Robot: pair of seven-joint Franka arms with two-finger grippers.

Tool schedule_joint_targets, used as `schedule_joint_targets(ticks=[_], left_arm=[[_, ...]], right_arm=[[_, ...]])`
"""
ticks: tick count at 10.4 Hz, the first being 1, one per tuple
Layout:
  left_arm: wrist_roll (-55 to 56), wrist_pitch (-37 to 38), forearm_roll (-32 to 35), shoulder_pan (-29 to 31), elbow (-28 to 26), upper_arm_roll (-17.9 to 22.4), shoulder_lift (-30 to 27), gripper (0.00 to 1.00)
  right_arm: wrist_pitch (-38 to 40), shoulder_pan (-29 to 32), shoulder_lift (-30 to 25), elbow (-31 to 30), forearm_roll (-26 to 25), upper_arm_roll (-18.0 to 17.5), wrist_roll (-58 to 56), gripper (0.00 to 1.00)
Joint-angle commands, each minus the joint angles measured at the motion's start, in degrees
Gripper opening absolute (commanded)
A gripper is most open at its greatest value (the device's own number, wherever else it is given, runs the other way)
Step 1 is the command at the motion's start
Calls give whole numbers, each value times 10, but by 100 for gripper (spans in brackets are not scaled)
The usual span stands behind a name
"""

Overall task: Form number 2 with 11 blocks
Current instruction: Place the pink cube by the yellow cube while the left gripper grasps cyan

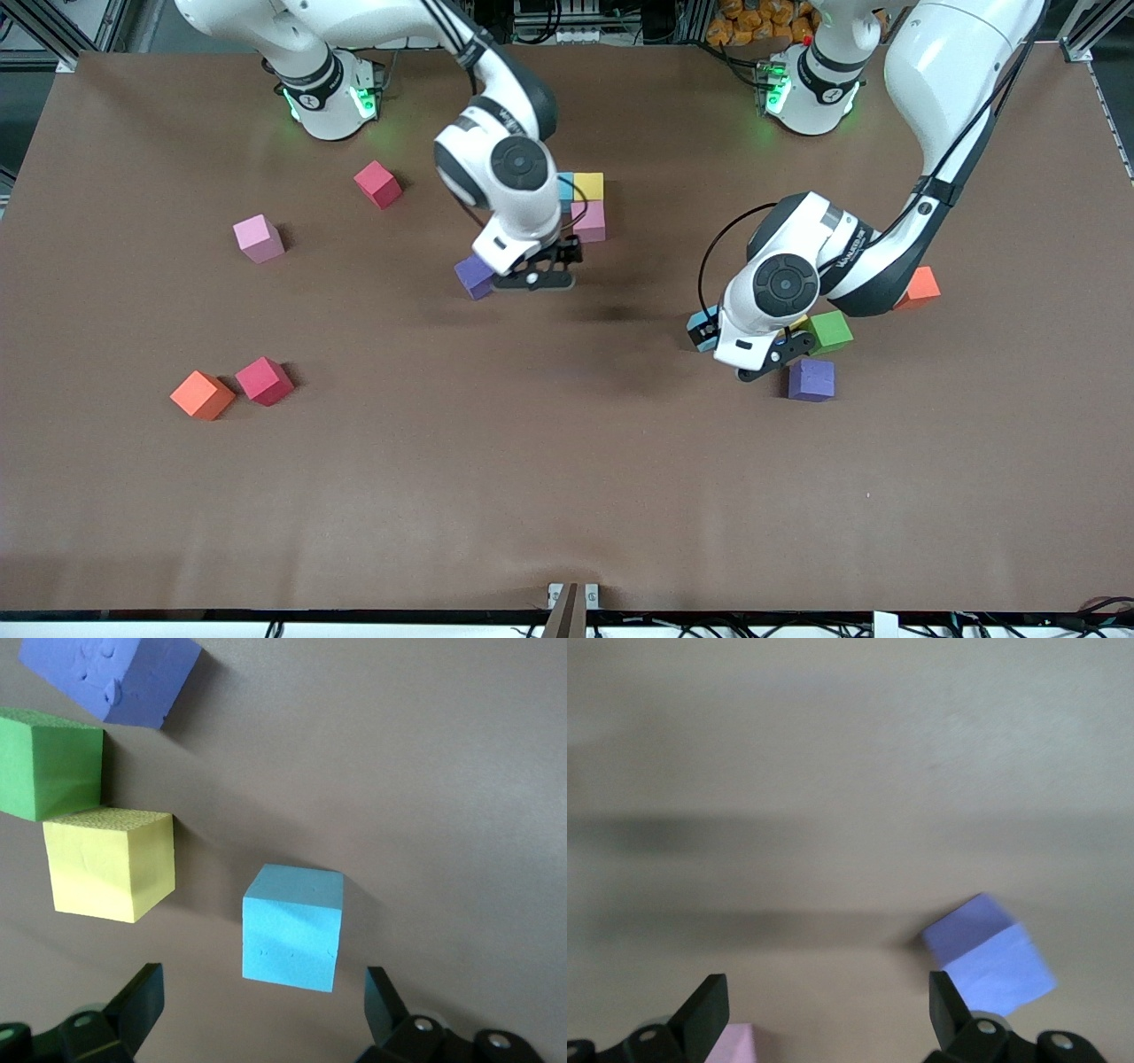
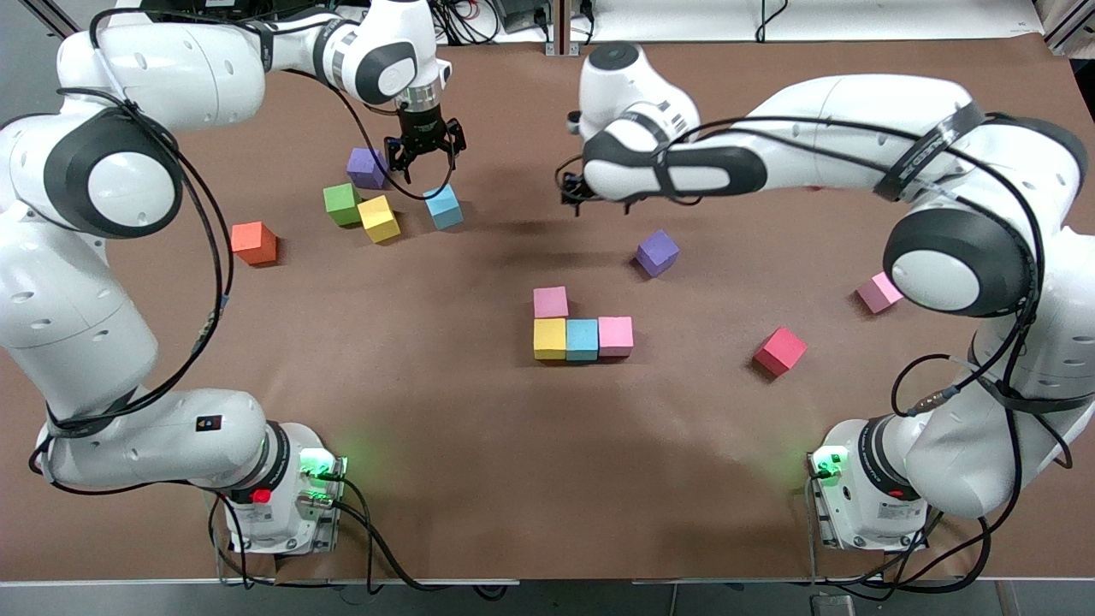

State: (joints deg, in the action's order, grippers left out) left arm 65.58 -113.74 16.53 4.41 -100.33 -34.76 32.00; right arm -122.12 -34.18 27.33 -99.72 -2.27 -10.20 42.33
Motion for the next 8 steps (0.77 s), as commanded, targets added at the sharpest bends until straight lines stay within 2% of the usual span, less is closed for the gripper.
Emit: schedule_joint_targets(ticks=[1,3,5,8], left_arm=[[45,-14,10,-1,-13,0,1,100],[50,-38,10,-1,-23,0,1,100],[50,-116,12,4,-70,0,-1,100],[50,-145,39,11,-101,0,-2,100]], right_arm=[[3,14,-11,-32,-4,-4,-52,100],[-3,28,-17,-62,-26,-3,-120,100],[-42,37,-30,-101,-29,-4,-178,100],[-111,42,-39,-156,-29,-3,-218,100]])
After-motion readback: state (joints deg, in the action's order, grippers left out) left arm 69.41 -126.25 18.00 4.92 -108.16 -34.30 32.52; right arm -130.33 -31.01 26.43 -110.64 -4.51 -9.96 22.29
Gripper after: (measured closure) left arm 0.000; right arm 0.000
